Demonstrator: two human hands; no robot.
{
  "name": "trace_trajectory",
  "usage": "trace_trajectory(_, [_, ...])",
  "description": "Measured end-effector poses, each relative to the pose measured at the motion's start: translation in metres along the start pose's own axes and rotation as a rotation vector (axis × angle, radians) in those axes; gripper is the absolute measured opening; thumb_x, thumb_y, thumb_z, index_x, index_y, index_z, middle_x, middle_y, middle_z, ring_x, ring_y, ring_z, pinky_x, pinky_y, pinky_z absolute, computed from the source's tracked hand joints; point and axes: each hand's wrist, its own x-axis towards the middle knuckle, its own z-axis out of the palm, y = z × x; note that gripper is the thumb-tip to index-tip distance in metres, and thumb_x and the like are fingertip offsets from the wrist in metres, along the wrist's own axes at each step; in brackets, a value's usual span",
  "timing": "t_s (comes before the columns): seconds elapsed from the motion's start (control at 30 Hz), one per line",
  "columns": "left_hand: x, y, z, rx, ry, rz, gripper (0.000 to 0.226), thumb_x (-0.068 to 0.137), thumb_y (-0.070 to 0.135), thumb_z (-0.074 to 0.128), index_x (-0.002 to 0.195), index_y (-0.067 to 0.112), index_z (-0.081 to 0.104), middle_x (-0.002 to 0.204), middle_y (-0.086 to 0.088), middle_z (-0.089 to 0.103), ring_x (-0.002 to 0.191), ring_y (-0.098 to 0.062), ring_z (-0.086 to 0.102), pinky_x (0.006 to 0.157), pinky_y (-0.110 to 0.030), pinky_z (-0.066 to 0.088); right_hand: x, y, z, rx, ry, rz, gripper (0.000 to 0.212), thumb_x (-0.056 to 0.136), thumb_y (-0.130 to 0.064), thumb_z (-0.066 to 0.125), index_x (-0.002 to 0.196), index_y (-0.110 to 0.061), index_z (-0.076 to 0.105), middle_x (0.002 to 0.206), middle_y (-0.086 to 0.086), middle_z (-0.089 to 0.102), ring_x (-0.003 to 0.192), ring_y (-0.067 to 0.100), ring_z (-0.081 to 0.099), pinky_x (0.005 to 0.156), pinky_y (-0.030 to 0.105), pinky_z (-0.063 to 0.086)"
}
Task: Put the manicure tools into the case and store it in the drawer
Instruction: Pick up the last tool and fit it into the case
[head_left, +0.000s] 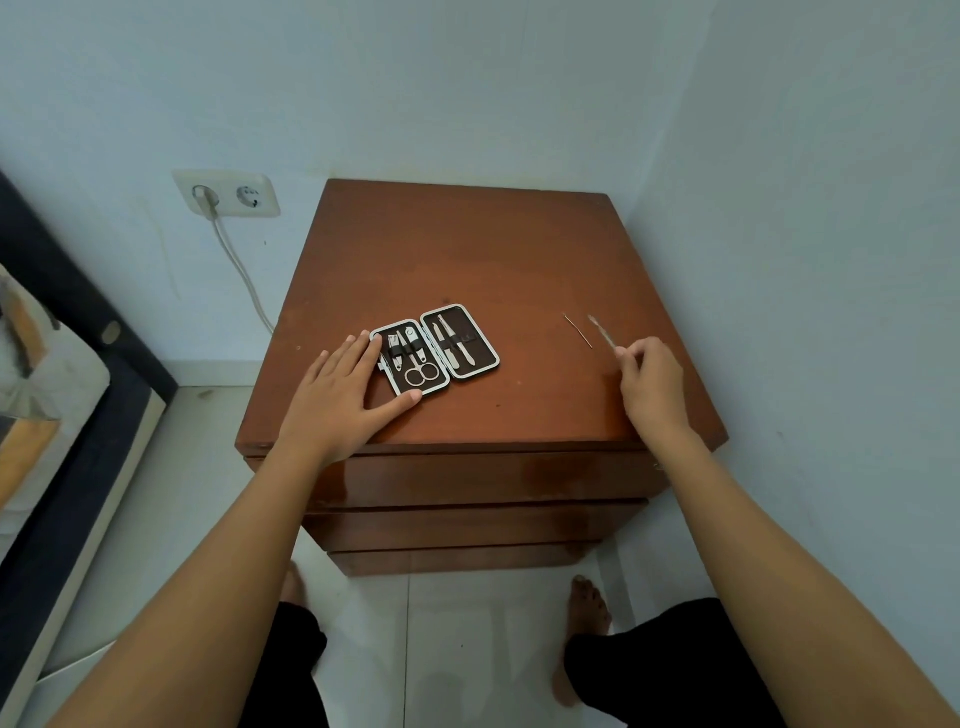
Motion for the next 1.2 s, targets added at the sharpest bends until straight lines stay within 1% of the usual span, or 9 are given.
trace_trajectory(0.1, [0.0,0.001,0.0,-0.004,0.002,0.0,0.101,0.069,0.084,0.014,0.15,0.024,0.008,0.158,0.004,0.008,0.144,-0.009,0.003,0.117,-0.032,0.0,-0.019,-0.033,0.013,0.191,-0.062,-0.094,0.01,0.092,-0.014,0.052,0.082,-0.011,0.052,0.079,0.002,0.054,0.069,0.014,0.049,0.056,0.017,0.034])
trace_trajectory(0.2, [-0.001,0.001,-0.001,-0.01,0.001,0.002,0.101,0.07,0.084,0.014,0.15,0.023,0.009,0.158,0.004,0.009,0.144,-0.009,0.003,0.116,-0.032,-0.001,-0.029,-0.059,0.034,0.229,-0.158,-0.169,0.004,0.088,-0.012,0.057,0.087,-0.011,0.06,0.071,-0.005,0.052,0.061,0.003,0.045,0.054,0.014,0.034])
trace_trajectory(0.33, [-0.001,0.001,-0.001,-0.008,0.0,0.0,0.101,0.069,0.084,0.014,0.15,0.023,0.009,0.158,0.004,0.008,0.144,-0.009,0.003,0.117,-0.032,0.0,-0.038,-0.072,0.054,0.208,-0.246,-0.19,0.01,0.087,-0.016,0.057,0.085,-0.015,0.066,0.065,-0.005,0.053,0.057,0.004,0.045,0.053,0.009,0.036])
trace_trajectory(0.6, [-0.001,0.0,-0.001,-0.008,0.002,0.005,0.101,0.069,0.084,0.013,0.149,0.024,0.008,0.158,0.004,0.008,0.144,-0.009,0.003,0.117,-0.032,-0.001,-0.039,-0.078,0.06,0.185,-0.204,-0.159,0.012,0.086,-0.016,0.058,0.083,-0.014,0.069,0.065,0.0,0.056,0.055,0.005,0.045,0.051,0.011,0.034])
trace_trajectory(0.7, [-0.001,0.0,0.0,-0.008,0.006,0.008,0.1,0.069,0.084,0.013,0.149,0.024,0.008,0.158,0.004,0.008,0.144,-0.009,0.003,0.117,-0.032,-0.001,-0.038,-0.085,0.062,0.15,-0.199,-0.166,0.012,0.087,-0.015,0.057,0.084,-0.013,0.069,0.064,-0.001,0.054,0.056,0.004,0.045,0.05,0.012,0.034])
trace_trajectory(0.77, [-0.001,0.0,0.0,-0.01,0.008,0.008,0.101,0.069,0.084,0.012,0.149,0.024,0.008,0.158,0.003,0.008,0.144,-0.009,0.003,0.117,-0.032,-0.001,-0.037,-0.089,0.064,0.107,-0.196,-0.204,0.013,0.087,-0.016,0.055,0.085,-0.012,0.068,0.064,-0.001,0.053,0.059,0.01,0.048,0.055,0.023,0.036])
trace_trajectory(0.83, [-0.001,0.0,0.0,-0.008,0.007,0.009,0.1,0.069,0.084,0.013,0.149,0.024,0.007,0.158,0.003,0.008,0.144,-0.009,0.003,0.117,-0.032,-0.001,-0.037,-0.091,0.066,-0.007,-0.182,-0.282,0.017,0.09,-0.019,0.052,0.089,-0.012,0.067,0.074,0.0,0.053,0.07,0.018,0.051,0.06,0.027,0.037])
trace_trajectory(1.07, [0.0,-0.001,0.0,-0.013,0.01,0.012,0.1,0.07,0.084,0.014,0.149,0.024,0.008,0.158,0.003,0.008,0.144,-0.009,0.003,0.116,-0.032,-0.002,-0.055,-0.077,0.066,-0.22,-0.121,-0.535,0.03,0.094,-0.026,0.046,0.115,-0.011,0.061,0.098,0.007,0.052,0.092,0.021,0.05,0.06,0.031,0.044])
trace_trajectory(1.2, [0.0,-0.001,0.001,-0.01,0.007,0.009,0.1,0.07,0.084,0.014,0.149,0.023,0.008,0.158,0.003,0.008,0.144,-0.009,0.003,0.117,-0.033,-0.001,-0.05,-0.078,0.068,-0.309,-0.195,-0.514,0.037,0.096,-0.033,0.04,0.128,-0.017,0.052,0.104,0.007,0.048,0.096,0.024,0.046,0.064,0.032,0.041])
